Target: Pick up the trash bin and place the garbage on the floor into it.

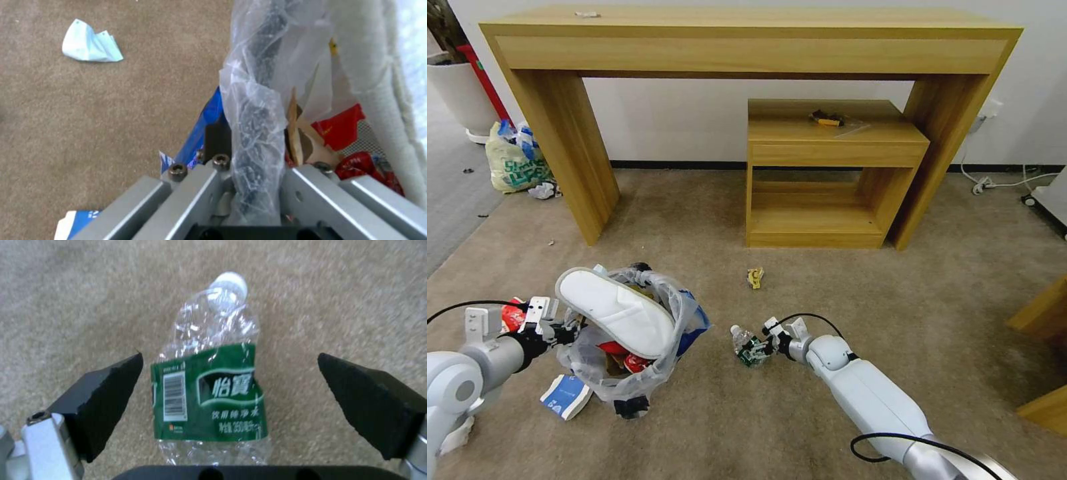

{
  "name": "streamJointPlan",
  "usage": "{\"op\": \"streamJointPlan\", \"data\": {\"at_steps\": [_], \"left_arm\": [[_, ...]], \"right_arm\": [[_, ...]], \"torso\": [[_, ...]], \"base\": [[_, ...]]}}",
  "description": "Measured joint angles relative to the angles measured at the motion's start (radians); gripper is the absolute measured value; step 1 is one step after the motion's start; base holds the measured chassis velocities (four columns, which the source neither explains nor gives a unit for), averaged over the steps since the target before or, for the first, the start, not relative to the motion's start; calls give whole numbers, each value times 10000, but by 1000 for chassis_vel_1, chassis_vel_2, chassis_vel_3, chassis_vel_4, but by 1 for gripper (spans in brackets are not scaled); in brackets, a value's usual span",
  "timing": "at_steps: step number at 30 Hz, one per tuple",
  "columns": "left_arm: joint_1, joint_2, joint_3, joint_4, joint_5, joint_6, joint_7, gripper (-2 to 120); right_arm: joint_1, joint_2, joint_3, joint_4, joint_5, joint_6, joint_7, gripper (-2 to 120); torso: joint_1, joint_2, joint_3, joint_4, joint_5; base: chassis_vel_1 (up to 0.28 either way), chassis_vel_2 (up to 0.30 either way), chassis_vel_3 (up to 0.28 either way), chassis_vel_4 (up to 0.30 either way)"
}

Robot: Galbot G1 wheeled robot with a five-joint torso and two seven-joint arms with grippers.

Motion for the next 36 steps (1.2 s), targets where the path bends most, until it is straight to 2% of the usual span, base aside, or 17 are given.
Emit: {"op": "streamJointPlan", "data": {"at_steps": [14,16,18,21,22,25,26,29,30,36], "left_arm": [[59,-22,-28,-148,-256,0,-104,0],[75,-23,-39,-195,-260,0,-95,0],[83,-23,-40,-212,-260,0,-94,0],[90,-13,-43,-266,-269,0,-82,0],[90,-13,-43,-266,-269,0,-82,0],[70,14,-42,-296,-285,0,-73,0],[70,14,-42,-296,-285,0,-73,0],[69,20,-42,-316,-290,0,-64,0],[69,20,-42,-316,-290,0,-64,0],[76,11,-42,-343,-289,0,-56,0]], "right_arm": [[391,780,82,-1389,-257,79,32,98],[471,944,147,-1729,-391,212,66,89],[488,977,164,-1781,-402,220,87,87],[502,1027,182,-1937,-435,235,116,69],[502,1027,182,-1937,-435,235,116,69],[490,1078,228,-2069,-441,279,165,56],[490,1078,228,-2069,-441,279,165,56],[456,1092,267,-2103,-431,364,216,42],[456,1092,267,-2103,-431,364,216,42],[280,1003,324,-1794,-395,403,413,18]], "torso": [[1,0,0,4,1],[0,0,0,2,1],[0,0,0,2,1],[1,0,0,3,1],[1,0,0,3,1],[0,0,0,1,1],[0,0,0,1,1],[0,0,0,3,2],[0,0,0,3,2],[0,1,0,2,1]], "base": [[0,0,0,0],[0,0,0,0],[0,0,0,0],[0,0,0,0],[0,0,0,0],[0,0,0,0],[0,0,0,0],[0,0,0,0],[0,0,0,0],[0,0,0,0]]}}
